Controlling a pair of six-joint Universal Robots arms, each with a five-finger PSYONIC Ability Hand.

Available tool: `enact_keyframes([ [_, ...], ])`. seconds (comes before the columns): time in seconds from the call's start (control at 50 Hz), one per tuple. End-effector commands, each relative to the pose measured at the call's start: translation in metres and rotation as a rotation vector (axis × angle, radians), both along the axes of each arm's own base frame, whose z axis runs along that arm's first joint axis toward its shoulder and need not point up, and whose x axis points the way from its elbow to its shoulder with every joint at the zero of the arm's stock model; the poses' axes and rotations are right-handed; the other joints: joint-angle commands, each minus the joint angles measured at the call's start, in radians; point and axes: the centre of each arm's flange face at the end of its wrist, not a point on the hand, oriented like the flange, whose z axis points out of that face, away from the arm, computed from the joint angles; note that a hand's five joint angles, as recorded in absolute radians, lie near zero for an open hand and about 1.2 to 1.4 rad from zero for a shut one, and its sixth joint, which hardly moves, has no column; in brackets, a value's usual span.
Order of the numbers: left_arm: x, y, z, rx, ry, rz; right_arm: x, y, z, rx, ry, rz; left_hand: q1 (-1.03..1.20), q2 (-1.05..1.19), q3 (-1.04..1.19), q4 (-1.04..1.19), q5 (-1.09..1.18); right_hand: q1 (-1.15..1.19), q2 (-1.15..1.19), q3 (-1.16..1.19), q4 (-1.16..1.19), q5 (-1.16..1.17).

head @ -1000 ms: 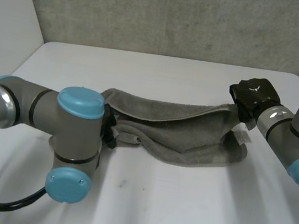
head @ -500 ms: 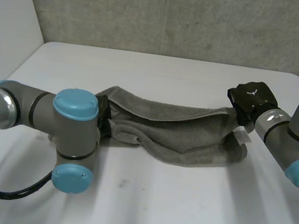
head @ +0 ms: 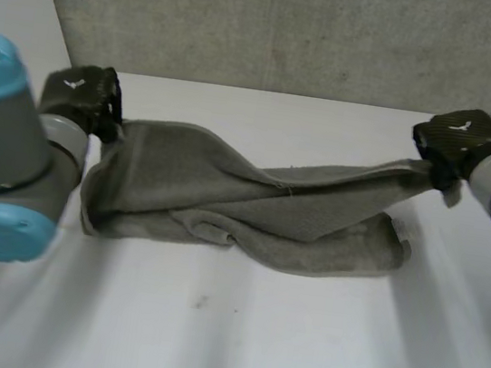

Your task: Fold the towel.

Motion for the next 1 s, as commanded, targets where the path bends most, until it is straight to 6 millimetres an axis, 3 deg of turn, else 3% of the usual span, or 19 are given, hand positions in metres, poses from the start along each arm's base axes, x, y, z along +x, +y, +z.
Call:
enact_keyframes([
  [0.02,0.026,0.015,0.026,0.059,-0.068,-0.045,-0.021,0.019,0.018,0.081,0.031,-0.026,0.215,0.180,0.180,0.180,0.202,0.077,0.088,0.067,0.057,0.068],
  [0.1,0.049,0.017,0.029,0.137,-0.102,-0.001,-0.023,0.042,0.020,0.139,0.076,0.020,0.215,0.180,0.180,0.180,0.202,0.077,0.088,0.067,0.057,0.068],
  [0.2,0.056,0.025,0.020,0.209,-0.175,-0.031,-0.033,0.067,0.025,0.176,0.139,0.047,0.215,0.180,0.180,0.180,0.202,0.077,0.088,0.067,0.057,0.068],
  [0.4,0.065,0.026,-0.012,0.268,-0.308,-0.067,-0.036,0.085,0.000,0.269,0.238,0.102,0.215,0.180,0.180,0.180,0.202,0.077,0.088,0.067,0.057,0.068],
  [0.54,0.058,0.007,-0.034,0.232,-0.314,-0.074,-0.030,0.069,-0.023,0.308,0.249,0.117,0.215,0.180,0.180,0.180,0.202,0.077,0.088,0.067,0.057,0.068],
  [0.58,0.055,-0.009,-0.041,0.201,-0.315,-0.071,-0.027,0.052,-0.031,0.288,0.249,0.110,0.215,0.180,0.180,0.180,0.202,0.077,0.088,0.067,0.057,0.068],
  [0.7,0.047,-0.040,-0.037,0.106,-0.301,-0.065,-0.014,0.021,-0.027,0.165,0.222,0.110,0.215,0.180,0.180,0.180,0.202,0.077,0.088,0.067,0.057,0.068],
  [0.74,0.039,-0.066,-0.025,0.007,-0.277,-0.059,0.002,-0.005,-0.012,0.003,0.178,0.117,0.215,0.180,0.180,0.180,0.202,0.077,0.088,0.067,0.057,0.068],
  [0.76,0.039,-0.066,-0.025,0.007,-0.277,-0.059,0.002,-0.005,-0.012,0.002,0.178,0.117,0.215,0.180,0.180,0.180,0.202,0.077,0.088,0.067,0.057,0.068],
  [0.8,0.025,-0.093,0.002,-0.162,-0.237,-0.052,0.022,-0.034,0.019,-0.230,0.081,0.115,0.215,0.180,0.180,0.180,0.202,0.077,0.088,0.067,0.057,0.068],
  [0.82,0.025,-0.094,0.002,-0.163,-0.236,-0.052,0.022,-0.034,0.019,-0.231,0.081,0.115,0.215,0.180,0.180,0.180,0.202,0.077,0.088,0.067,0.057,0.068],
  [0.84,0.019,-0.106,0.020,-0.260,-0.205,-0.044,0.029,-0.048,0.038,-0.351,0.016,0.109,0.215,0.180,0.180,0.180,0.202,0.077,0.088,0.067,0.057,0.068],
  [0.86,0.019,-0.106,0.020,-0.261,-0.205,-0.044,0.029,-0.048,0.038,-0.352,0.015,0.109,0.215,0.180,0.180,0.180,0.202,0.077,0.088,0.067,0.057,0.068],
  [0.9,0.010,-0.121,0.064,-0.455,-0.105,-0.040,0.035,-0.065,0.083,-0.587,-0.129,0.101,0.215,0.180,0.180,0.180,0.202,0.077,0.088,0.067,0.057,0.068],
  [0.92,0.010,-0.121,0.064,-0.456,-0.104,-0.040,0.035,-0.065,0.083,-0.588,-0.130,0.101,0.215,0.180,0.180,0.180,0.202,0.077,0.088,0.067,0.057,0.068],
  [0.96,0.008,-0.124,0.105,-0.615,0.035,-0.043,0.037,-0.070,0.121,-0.778,-0.261,0.110,0.215,0.180,0.180,0.180,0.202,0.077,0.088,0.067,0.057,0.068],
  [0.98,0.008,-0.124,0.105,-0.616,0.036,-0.043,0.037,-0.070,0.121,-0.779,-0.262,0.110,0.215,0.180,0.180,0.180,0.202,0.077,0.088,0.067,0.057,0.068],
  [1.0,0.008,-0.122,0.121,-0.674,0.100,-0.054,0.036,-0.070,0.135,-0.849,-0.306,0.116,0.215,0.180,0.180,0.180,0.202,0.077,0.088,0.067,0.057,0.068],
])
